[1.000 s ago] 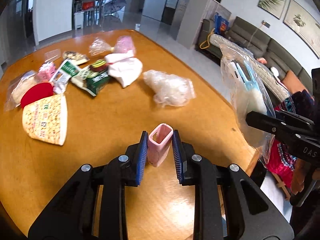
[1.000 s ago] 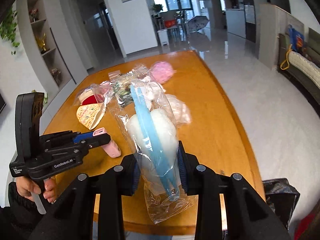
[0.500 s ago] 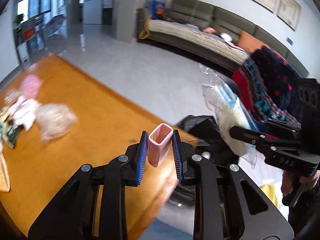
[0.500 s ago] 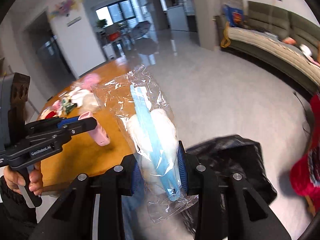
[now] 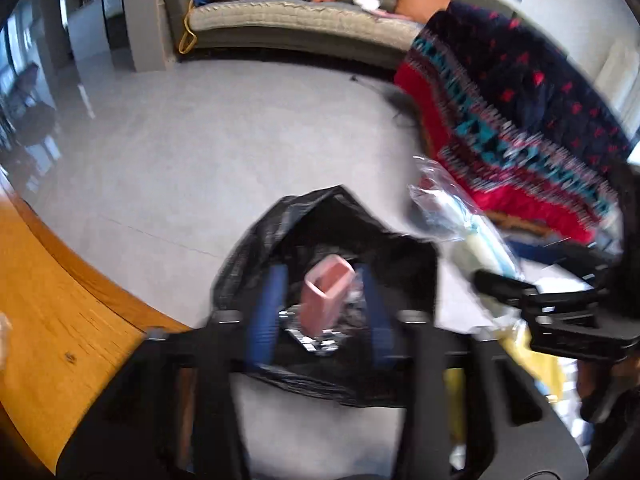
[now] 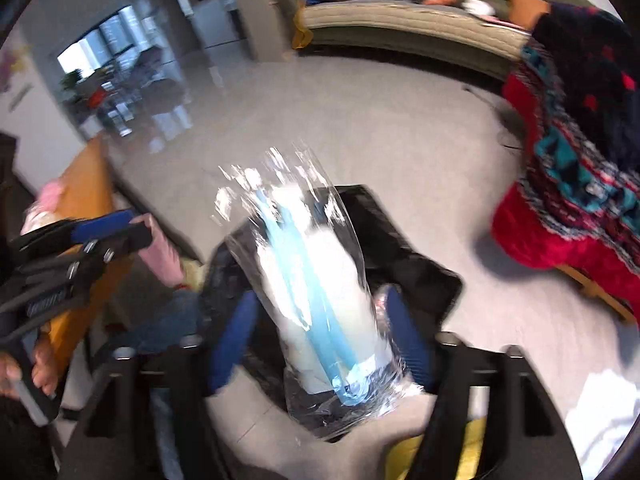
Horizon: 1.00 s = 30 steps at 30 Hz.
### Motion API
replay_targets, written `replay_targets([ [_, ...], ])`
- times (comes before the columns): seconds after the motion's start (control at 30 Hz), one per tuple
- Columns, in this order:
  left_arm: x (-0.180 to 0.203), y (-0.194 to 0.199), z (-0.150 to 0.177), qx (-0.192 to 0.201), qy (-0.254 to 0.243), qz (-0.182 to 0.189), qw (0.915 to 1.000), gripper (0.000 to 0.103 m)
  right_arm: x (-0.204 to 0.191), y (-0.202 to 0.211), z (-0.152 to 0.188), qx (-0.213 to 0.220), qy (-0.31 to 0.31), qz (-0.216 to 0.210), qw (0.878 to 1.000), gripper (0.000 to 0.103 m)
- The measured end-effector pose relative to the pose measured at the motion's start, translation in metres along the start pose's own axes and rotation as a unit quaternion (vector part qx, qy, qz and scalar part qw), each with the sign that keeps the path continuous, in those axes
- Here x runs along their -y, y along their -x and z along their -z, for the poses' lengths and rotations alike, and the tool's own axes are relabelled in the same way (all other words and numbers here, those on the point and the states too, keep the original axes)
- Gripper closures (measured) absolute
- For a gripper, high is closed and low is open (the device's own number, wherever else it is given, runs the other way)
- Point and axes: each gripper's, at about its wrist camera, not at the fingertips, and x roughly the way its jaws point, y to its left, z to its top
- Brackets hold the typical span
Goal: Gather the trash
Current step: 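Carry both items to the black trash bag and open both grippers, then grasp the soybean milk paper cup with the left gripper while the right grasps a clear plastic bag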
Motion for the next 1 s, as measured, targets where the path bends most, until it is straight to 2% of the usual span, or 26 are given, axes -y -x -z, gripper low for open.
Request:
replay_targets([
  [0.03,0.006,-0.001,0.000,0.012,-0.013,-0.026,0.9995,0.007,0.004,-0.001,0.001,0.004,-0.010,-0.005,1.000,0.025],
  [0.07,0.007,0.003,0.003,0.028,-0.019,-0.028,0.9990,0.006,0.011,-0.001,0.001,0.003,-0.014,-0.012,1.000,0.025],
  [0.13,0.008,0.007,0.005,0.033,-0.015,-0.013,0.9993,0.006,0.011,-0.001,0.001,0.008,-0.018,-0.015,1.000,0.025],
  [0.37,-0.020,0.026,0.011,0.041,0.015,-0.016,0.9989,0.006,-0.005,0.007,-0.005,0.017,0.004,-0.034,0.999,0.025],
  [0.63,-0.063,0.050,0.032,0.055,0.070,-0.039,0.9953,0.006,-0.058,0.014,-0.017,0.021,0.054,-0.075,0.996,0.025],
  [0.83,-0.111,0.081,0.061,0.067,0.125,-0.080,0.9866,0.006,-0.121,0.014,-0.019,0.017,0.113,-0.111,0.987,0.025],
  [1.0,-0.155,0.112,0.096,0.076,0.183,-0.126,0.9721,0.006,-0.175,0.009,-0.018,0.009,0.156,-0.142,0.977,0.025],
])
